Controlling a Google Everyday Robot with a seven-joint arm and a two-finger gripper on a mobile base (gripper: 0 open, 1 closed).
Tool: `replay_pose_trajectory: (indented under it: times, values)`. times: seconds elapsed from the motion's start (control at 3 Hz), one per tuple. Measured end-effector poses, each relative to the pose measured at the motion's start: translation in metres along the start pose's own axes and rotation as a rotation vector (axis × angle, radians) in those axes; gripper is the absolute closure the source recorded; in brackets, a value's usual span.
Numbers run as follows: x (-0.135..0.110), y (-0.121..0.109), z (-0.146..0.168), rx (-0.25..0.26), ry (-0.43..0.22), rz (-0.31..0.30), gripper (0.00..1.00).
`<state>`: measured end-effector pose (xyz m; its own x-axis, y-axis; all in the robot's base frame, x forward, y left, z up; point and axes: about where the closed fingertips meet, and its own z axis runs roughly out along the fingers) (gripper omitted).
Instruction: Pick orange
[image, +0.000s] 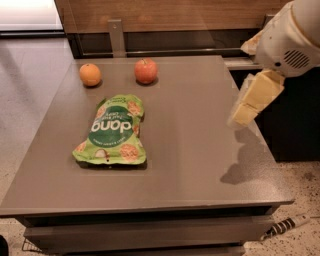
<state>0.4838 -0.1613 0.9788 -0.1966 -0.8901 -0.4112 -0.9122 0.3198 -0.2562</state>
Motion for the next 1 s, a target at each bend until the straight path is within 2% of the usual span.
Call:
replay_pose_trajectory:
  times: [0.33, 0.67, 1.0]
  values:
    - [-0.052, -0.012, 0.035, -0.003, -0.216, 0.054, 0.00]
    - [-0.104, -0.029, 0.052, 0.053, -0.361, 0.057, 0.00]
    - [-0.159, -0.046, 0.066, 0.159, -0.465, 0.088, 0.00]
